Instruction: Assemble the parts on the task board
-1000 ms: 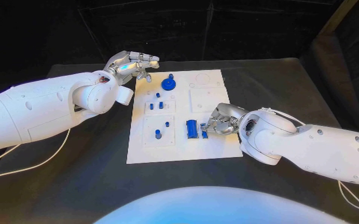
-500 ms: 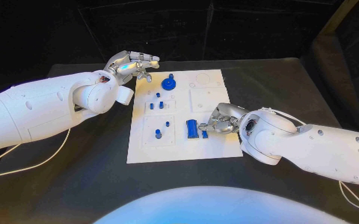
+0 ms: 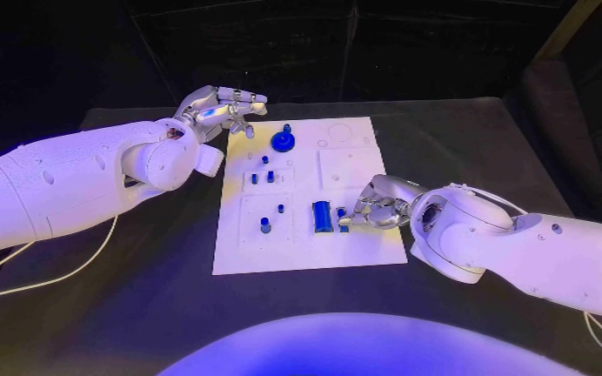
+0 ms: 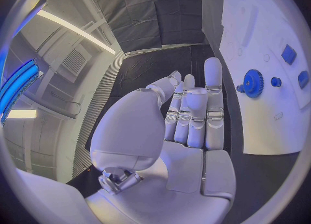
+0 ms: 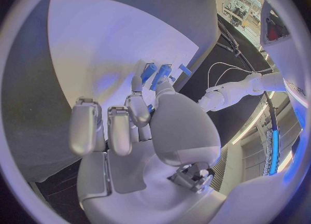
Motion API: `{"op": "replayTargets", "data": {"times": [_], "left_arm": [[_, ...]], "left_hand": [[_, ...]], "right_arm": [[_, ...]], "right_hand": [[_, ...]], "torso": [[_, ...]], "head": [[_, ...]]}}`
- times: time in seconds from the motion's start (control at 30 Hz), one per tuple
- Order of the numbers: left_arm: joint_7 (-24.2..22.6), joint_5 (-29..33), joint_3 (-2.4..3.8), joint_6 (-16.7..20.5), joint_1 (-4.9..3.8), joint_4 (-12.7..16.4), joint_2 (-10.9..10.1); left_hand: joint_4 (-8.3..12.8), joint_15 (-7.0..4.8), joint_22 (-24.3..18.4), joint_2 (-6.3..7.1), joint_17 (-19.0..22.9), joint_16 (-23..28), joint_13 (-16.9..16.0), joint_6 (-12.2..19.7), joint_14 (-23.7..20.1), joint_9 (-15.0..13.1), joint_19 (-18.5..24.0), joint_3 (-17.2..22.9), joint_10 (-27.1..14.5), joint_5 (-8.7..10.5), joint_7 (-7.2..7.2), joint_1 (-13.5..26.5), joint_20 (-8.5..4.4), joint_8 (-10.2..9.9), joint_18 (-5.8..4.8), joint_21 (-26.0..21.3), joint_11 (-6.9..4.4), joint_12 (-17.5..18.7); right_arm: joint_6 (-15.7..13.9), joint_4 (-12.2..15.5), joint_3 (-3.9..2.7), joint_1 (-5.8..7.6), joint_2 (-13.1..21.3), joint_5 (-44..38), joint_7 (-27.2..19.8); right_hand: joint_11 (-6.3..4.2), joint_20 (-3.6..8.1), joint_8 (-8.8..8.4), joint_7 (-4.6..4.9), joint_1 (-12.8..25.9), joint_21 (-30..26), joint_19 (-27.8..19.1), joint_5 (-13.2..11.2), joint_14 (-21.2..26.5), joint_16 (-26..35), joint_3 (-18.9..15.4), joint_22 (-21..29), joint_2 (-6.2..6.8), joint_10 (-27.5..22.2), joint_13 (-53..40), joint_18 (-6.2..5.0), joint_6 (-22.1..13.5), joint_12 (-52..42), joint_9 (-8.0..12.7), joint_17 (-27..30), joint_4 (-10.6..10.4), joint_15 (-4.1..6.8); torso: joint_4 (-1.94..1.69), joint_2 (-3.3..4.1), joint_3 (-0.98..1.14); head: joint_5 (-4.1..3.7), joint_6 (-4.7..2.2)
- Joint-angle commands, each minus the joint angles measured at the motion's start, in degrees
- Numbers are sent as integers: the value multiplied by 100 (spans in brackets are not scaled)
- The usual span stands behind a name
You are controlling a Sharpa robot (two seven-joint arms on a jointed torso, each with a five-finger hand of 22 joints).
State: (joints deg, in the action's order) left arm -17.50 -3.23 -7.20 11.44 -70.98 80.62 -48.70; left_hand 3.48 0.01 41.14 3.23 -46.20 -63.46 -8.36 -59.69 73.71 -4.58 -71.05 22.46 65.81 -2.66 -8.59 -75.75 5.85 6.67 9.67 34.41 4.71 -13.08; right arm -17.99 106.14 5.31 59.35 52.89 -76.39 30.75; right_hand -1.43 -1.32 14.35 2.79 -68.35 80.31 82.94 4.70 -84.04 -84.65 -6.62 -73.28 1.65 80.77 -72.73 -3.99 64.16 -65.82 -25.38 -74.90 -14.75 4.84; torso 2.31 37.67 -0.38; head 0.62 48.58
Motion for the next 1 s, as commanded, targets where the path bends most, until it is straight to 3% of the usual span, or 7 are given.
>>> {"op": "replayTargets", "data": {"times": [0.03,0.2,0.47,0.53,0.77,1.0], "left_arm": [[-21,13,4,-53,-8,6,0],[-21,13,4,-51,-7,-7,8],[-18,13,3,-50,-7,-15,12],[-14,13,3,-50,-7,-24,12],[-11,13,2,-50,-7,-39,13],[-11,13,2,-50,-7,-53,16]], "left_hand": [[1,11,-7,-53,6,37,-8,-26,-37,8,46,-20,-26,-12,-18,12,-1,-16,73,-35,-5,-38],[3,12,-7,-50,7,36,-8,-22,-40,9,48,-21,-31,-12,-20,12,0,-18,73,-37,-4,-37],[3,12,-7,-50,7,36,-8,-22,-40,9,48,-21,-31,-12,-20,12,0,-18,73,-37,-4,-37],[4,13,-8,-47,13,39,-8,-14,-44,11,50,-23,-38,-12,-23,13,0,-22,73,-38,-1,-35],[4,13,-8,-47,13,39,-8,-14,-44,11,50,-23,-38,-12,-23,13,0,-22,73,-38,-1,-35],[4,13,-8,-47,13,39,-8,-14,-44,11,50,-23,-38,-12,-23,13,0,-22,73,-38,-1,-35]], "right_arm": [[107,56,0,5,44,-3,-98],[152,56,0,5,61,1,-99],[216,-68,1,5,-6,-119,-84],[280,-152,1,5,-77,-219,-73],[473,-272,2,3,-225,-427,-63],[278,-366,2,3,-298,-491,-50]], "right_hand": [[29,-15,-19,26,-97,-14,-3,-22,-424,4,-44,7,-21,-16,-8,45,-27,27,-12,-683,11,-1],[29,-15,-19,27,-129,-10,0,-16,-424,3,-53,-1,-34,-14,-15,47,-27,21,-17,-685,25,-1],[30,-16,-17,27,-240,-9,2,42,-425,1,-73,-7,-107,-13,-24,47,-26,21,-31,-690,72,-2],[29,-16,-17,28,-339,-8,3,105,-425,3,-87,-11,-168,-12,-33,48,-28,20,-42,-688,127,-1],[33,-20,-24,33,-527,-19,-5,140,-422,15,-133,0,-184,-24,-30,46,-42,46,-58,-674,272,-4],[31,-20,-22,32,-562,-11,1,223,-424,9,-152,-15,-278,-12,-52,48,-32,24,-68,-684,294,-4]], "torso": [[5,-4,-5],[-3,7,5],[-12,9,-3],[-4,10,-2],[-21,14,5],[-20,11,5]], "head": [[-16,-7],[-21,-17],[-19,3],[-7,4],[-2,47],[-11,63]]}}
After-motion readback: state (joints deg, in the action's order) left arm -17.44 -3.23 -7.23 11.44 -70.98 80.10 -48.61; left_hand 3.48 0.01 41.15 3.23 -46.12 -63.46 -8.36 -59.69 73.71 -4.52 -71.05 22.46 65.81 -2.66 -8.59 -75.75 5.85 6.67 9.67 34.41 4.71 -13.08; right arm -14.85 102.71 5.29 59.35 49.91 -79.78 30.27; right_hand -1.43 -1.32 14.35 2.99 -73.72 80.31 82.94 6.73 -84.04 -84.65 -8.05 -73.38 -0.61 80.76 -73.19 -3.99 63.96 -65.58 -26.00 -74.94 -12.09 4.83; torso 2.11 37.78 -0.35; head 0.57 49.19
